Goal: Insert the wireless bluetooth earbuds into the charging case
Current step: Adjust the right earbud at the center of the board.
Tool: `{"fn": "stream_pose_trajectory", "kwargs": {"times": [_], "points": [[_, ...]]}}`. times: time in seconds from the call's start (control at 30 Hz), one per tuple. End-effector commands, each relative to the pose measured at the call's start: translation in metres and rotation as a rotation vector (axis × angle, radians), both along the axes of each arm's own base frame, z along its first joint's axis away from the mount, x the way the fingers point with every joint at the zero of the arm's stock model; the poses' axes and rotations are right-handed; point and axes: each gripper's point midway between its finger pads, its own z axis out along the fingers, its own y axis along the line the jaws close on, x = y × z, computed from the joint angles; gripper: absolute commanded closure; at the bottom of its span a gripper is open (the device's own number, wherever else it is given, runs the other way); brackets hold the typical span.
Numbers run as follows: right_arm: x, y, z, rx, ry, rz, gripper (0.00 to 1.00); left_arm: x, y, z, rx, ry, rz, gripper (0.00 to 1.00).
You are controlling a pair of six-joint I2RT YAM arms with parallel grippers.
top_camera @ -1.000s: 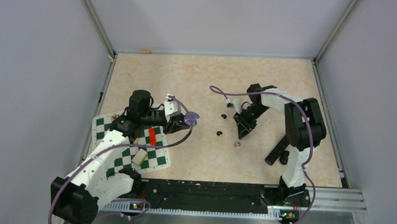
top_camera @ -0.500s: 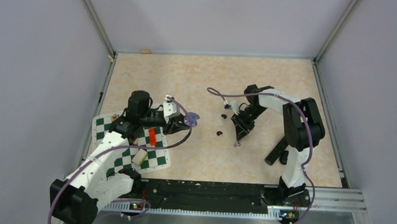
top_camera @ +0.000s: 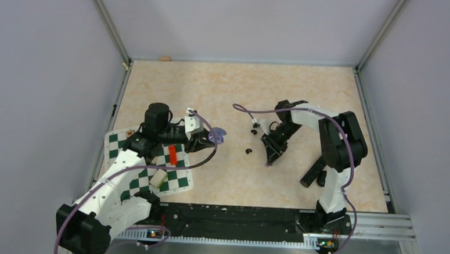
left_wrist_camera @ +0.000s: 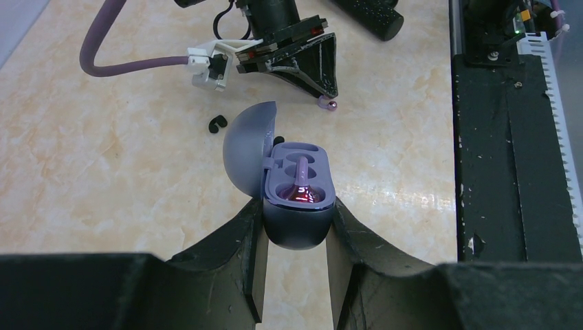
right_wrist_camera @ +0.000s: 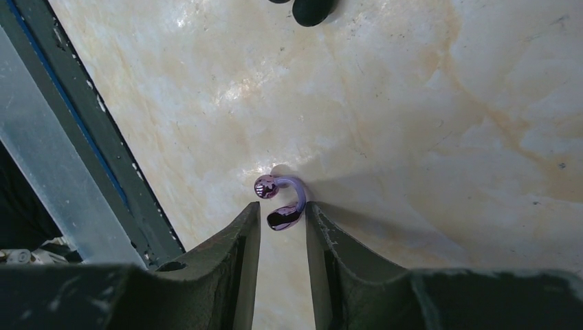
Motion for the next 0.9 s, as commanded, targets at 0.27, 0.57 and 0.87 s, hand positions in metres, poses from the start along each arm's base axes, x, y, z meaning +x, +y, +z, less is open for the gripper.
{"fn": "stream_pose_trajectory", "kwargs": {"times": [0.27, 0.57, 0.87], "points": [[0.008, 0.003, 0.003, 0.042, 0.016, -0.02, 0.66, -0.004, -0.003, 0.014, -0.039, -0.043, -0.028, 1.0], [0.017, 0.005, 0.003, 0.085, 0.055, -0.087, 0.71, -0.003, -0.003, 0.016, -0.041, -0.042, -0.03, 1.0], [0.014, 0.007, -0.002, 0.098, 0.113, -0.098, 0.73, -0.003, -0.004, 0.015, -0.04, -0.035, -0.031, 1.0]]}}
